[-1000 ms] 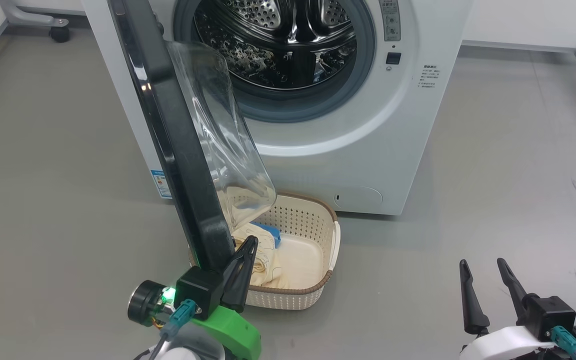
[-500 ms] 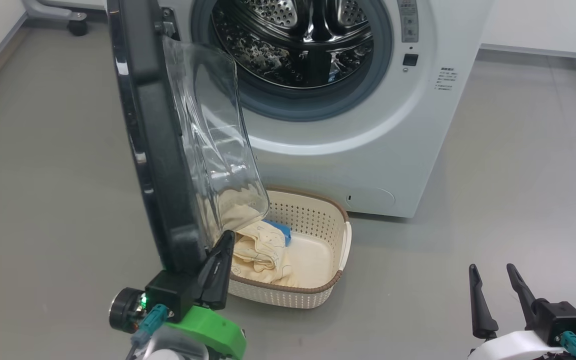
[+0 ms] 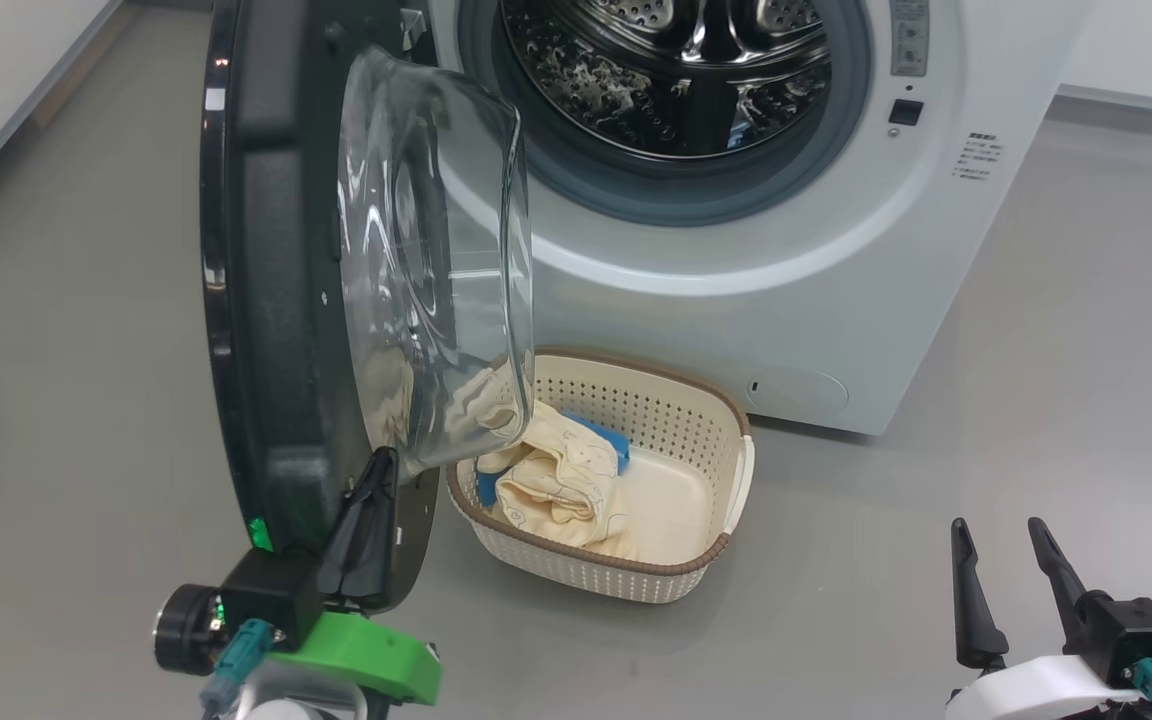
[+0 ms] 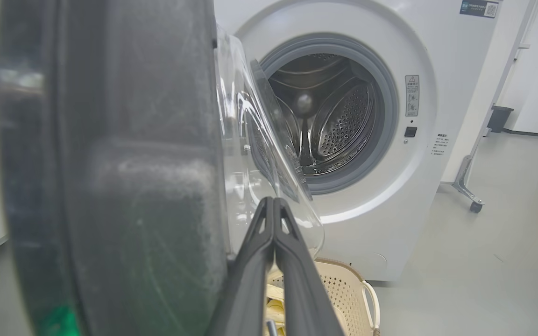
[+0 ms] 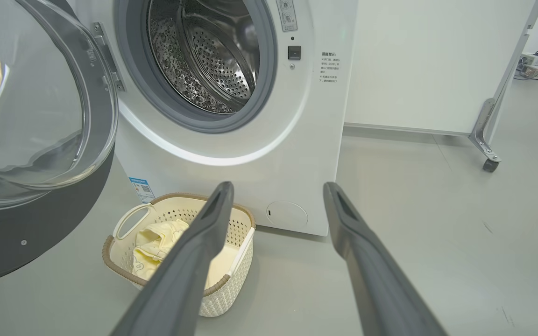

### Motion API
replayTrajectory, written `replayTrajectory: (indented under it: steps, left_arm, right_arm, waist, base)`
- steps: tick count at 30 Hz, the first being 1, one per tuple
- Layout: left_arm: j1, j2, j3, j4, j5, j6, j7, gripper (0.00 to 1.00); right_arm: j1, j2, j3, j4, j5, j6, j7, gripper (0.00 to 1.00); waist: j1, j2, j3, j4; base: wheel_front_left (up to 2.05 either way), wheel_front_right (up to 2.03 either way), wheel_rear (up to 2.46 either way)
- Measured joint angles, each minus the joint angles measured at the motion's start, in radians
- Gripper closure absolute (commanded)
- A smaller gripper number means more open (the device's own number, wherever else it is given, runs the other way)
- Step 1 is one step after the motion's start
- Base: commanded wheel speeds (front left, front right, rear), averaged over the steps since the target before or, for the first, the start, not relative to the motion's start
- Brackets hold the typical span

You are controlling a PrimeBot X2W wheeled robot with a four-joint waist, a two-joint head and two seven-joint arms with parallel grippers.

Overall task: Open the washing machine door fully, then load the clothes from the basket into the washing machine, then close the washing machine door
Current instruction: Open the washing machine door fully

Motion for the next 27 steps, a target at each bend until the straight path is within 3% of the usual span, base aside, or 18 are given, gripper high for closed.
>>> replayTrajectory:
  steps: [11,27]
  left_arm:
    - [0.025,-0.001,0.174,0.004,0.025,0.0,-0.021,1.0]
    - [0.014,-0.005,0.351,0.027,0.053,0.007,-0.029,1.0]
  right_arm:
    - [-0.003,0.0,-0.005,-0.004,-0.011,0.018,0.0,0.0]
    - [-0.011,-0.013,-0.004,-0.01,-0.028,0.035,0.0,0.0]
  waist:
    - [0.0,0.0,0.024,0.045]
    - [0.0,0.0,0.072,0.024]
  base:
    - [0.0,0.0,0.0]
    - [0.0,0.0,0.0]
